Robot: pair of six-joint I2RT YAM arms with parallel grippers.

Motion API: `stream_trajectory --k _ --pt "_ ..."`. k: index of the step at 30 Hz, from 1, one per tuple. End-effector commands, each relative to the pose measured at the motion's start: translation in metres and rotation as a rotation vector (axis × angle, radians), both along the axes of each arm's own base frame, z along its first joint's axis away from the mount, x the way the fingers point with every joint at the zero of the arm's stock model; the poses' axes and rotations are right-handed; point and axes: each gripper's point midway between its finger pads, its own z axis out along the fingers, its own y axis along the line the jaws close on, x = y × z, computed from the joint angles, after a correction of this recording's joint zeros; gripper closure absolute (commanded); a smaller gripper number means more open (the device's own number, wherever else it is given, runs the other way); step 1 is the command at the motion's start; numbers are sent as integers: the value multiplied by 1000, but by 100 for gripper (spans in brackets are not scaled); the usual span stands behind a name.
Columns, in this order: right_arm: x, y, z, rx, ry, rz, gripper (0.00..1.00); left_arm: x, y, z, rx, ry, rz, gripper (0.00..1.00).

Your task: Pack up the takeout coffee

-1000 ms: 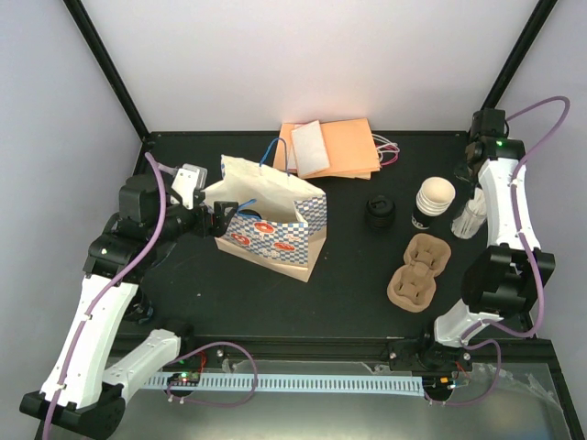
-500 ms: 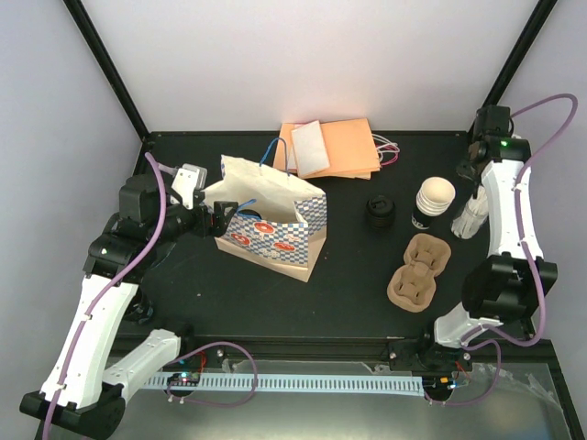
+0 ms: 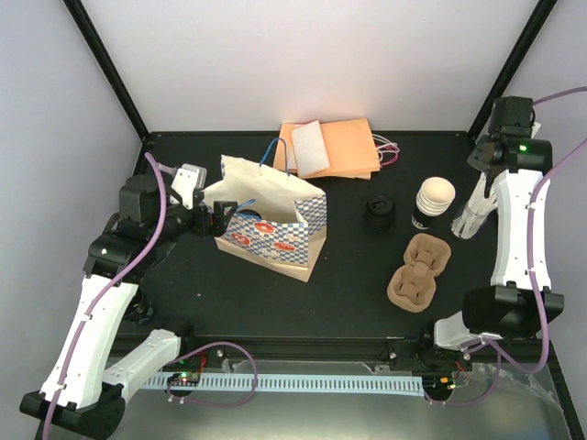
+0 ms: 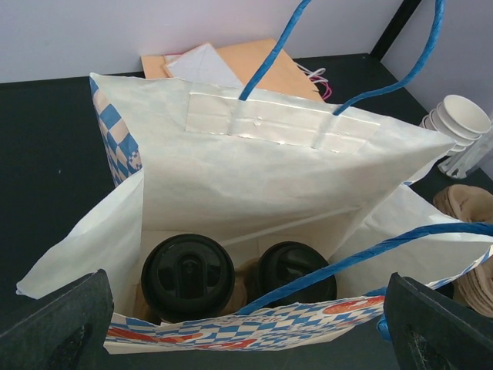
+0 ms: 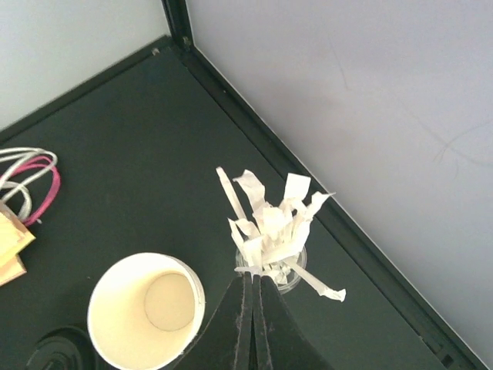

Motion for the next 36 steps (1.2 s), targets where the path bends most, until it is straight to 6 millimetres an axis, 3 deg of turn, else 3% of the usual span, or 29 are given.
stream_trajectory --k 1,7,13,19,26,36 --pt "-11 9 43 -8 -98 38 99 -3 1 9 13 -25 1 1" --pt "-25 26 87 43 -221 95 99 -2 2 10 14 -20 6 1" --pt "-39 57 123 145 -348 219 99 -1 2 12 10 -6 10 1" --pt "-51 113 157 292 -523 488 99 -1 -1 14 -5 11 3 1" --pt "-59 180 180 475 -615 841 99 -8 -7 19 -59 33 -17 1" --pt "-84 236 220 557 -767 1094 99 -16 -9 17 -90 66 -23 1"
